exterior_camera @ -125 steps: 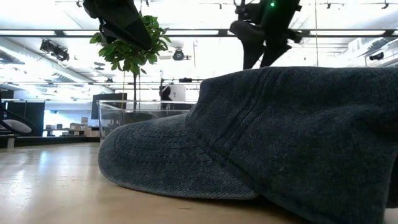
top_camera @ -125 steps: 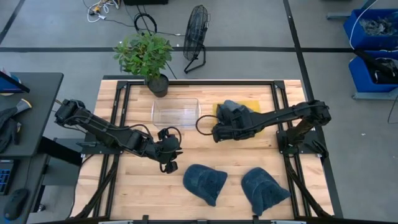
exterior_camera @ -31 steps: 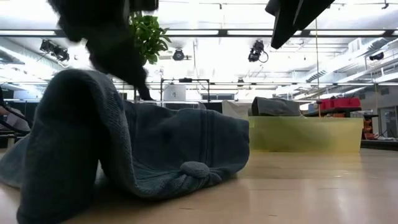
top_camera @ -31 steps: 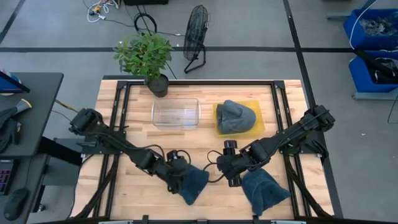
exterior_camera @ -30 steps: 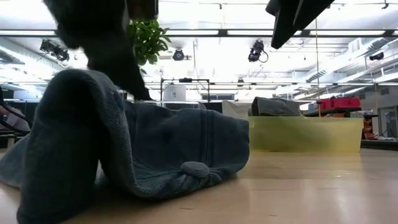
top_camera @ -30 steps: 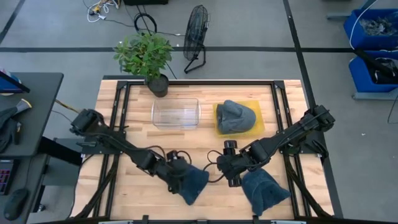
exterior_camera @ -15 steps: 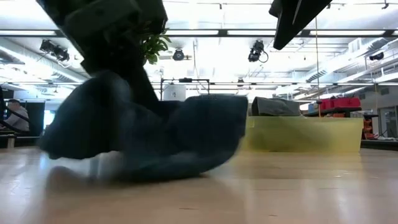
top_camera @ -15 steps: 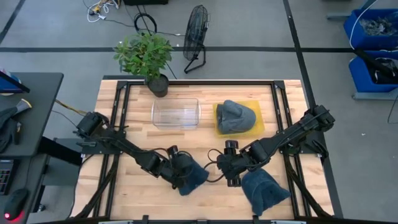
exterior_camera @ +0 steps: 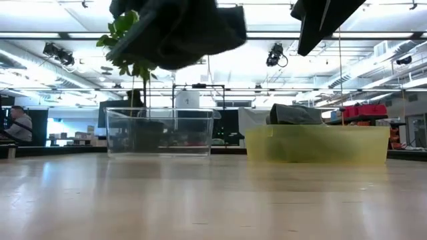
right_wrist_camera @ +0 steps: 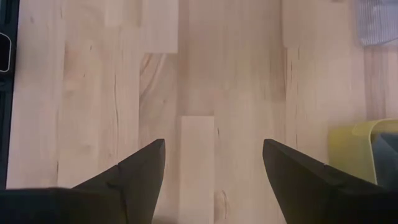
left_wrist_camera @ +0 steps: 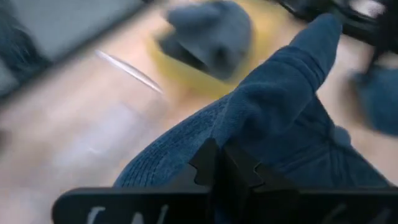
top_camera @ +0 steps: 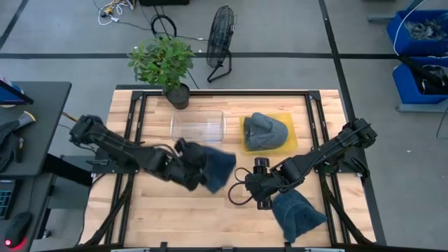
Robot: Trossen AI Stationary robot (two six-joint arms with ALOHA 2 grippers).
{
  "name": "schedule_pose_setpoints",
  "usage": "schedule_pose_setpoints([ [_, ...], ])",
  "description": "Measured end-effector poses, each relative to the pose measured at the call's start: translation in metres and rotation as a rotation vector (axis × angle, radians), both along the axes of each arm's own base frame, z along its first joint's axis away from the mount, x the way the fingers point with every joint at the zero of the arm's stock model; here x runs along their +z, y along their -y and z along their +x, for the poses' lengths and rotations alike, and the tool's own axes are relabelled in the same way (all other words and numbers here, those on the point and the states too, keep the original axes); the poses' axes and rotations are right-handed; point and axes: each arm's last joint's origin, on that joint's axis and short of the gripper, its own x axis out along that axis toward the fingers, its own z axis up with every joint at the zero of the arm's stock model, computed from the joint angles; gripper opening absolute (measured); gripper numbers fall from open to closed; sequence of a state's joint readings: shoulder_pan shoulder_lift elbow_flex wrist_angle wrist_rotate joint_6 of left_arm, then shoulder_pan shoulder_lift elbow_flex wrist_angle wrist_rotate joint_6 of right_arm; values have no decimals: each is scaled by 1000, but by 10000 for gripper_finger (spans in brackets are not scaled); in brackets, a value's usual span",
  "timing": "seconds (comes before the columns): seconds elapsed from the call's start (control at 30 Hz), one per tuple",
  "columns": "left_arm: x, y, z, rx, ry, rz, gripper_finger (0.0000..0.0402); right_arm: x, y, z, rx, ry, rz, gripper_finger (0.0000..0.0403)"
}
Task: Pick & Place hat
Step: Put the left blue cap into the transparent bin
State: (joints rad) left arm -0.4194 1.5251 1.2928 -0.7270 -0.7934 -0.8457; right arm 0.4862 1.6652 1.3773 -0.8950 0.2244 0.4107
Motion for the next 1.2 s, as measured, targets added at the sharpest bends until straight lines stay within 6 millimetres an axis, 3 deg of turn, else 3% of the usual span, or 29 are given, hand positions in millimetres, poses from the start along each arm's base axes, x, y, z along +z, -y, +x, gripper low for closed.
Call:
schedule_pose_setpoints([
  [0.1, 16, -27, 2, 84, -32, 64, 12, 0, 0, 0, 0, 1, 0, 274],
  [0.2, 18, -61, 8, 200, -37, 66, 11, 0, 0, 0, 3, 1, -1, 274],
  [0.37, 3, -113, 10, 361, -133, 89, 17, 0, 0, 0, 3, 1, -1, 274],
  [0.5, -17, -139, 5, 447, -197, 92, 11, 0, 0, 0, 3, -1, -4, 274],
  [0.7, -52, -154, -5, 505, -284, 134, 16, 0, 0, 0, 3, -1, -5, 274],
  [0.83, -69, -156, -7, 523, -254, 165, 18, 0, 0, 0, 0, 7, 0, 274],
  [1.2, -70, -158, 1, 525, -176, 278, 20, 2, -1, 3, 6, 36, 12, 274],
])
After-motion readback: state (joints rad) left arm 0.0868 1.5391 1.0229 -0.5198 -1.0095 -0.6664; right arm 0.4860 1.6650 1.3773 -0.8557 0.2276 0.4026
